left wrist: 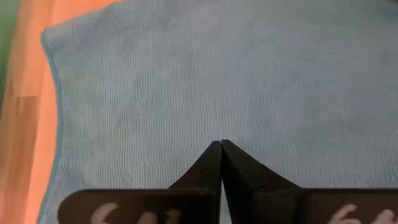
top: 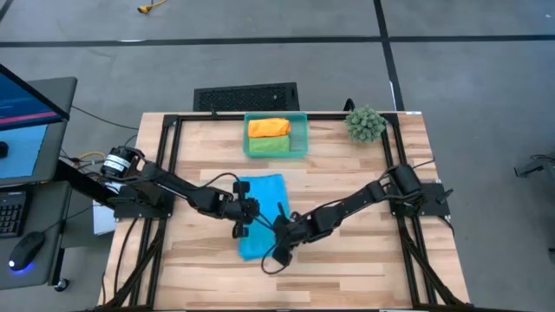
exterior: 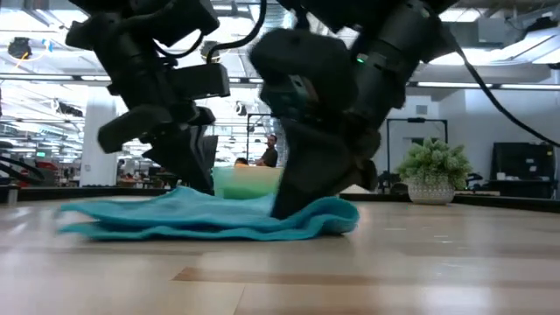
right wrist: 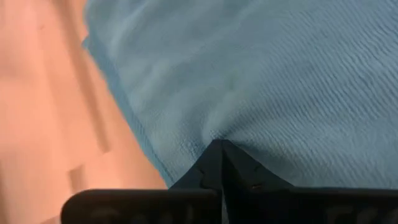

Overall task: Roll microfiber towels into tight, uniform cylinder then place into a basket
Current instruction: Roll the blue microfiber cloth

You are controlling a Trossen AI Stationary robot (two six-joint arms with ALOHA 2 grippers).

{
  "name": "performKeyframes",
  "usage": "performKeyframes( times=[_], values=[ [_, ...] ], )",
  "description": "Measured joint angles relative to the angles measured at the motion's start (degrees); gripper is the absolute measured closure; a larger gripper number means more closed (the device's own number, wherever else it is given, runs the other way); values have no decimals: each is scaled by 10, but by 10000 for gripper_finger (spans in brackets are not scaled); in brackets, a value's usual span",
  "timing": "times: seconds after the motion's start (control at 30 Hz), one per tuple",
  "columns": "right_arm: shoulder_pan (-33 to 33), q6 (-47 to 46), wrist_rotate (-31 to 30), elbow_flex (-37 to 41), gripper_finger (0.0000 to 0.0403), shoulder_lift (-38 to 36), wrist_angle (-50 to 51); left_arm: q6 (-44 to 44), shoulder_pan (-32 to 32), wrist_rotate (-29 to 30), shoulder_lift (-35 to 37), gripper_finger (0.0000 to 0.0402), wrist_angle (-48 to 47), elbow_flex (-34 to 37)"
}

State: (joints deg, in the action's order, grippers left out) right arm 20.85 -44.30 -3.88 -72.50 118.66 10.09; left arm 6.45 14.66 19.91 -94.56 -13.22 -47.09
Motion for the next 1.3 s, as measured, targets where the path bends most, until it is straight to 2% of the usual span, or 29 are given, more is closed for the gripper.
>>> performKeyframes(
  times=[0.13,0.27,0.43,0.7,0.87,1.07,1.13,1.3],
  values=[
    [10,28,-1,-30,377,9,2,19,21,5,5,401,-26,0],
    [17,43,-16,-40,381,8,1,50,49,38,21,401,-57,0],
    [25,58,-28,-41,382,-21,39,90,90,59,40,401,-75,0],
    [67,111,-137,-40,377,-103,179,141,153,64,40,401,-71,0],
    [86,143,-162,-2,382,-139,207,196,194,65,40,401,-69,-1],
    [65,164,-172,56,386,-133,144,246,239,82,40,401,-97,-26],
    [48,193,-172,74,384,-134,85,264,253,98,40,401,-133,-41],
    [-9,241,-170,77,387,-134,34,324,285,136,40,401,-243,-80]
  ],
)
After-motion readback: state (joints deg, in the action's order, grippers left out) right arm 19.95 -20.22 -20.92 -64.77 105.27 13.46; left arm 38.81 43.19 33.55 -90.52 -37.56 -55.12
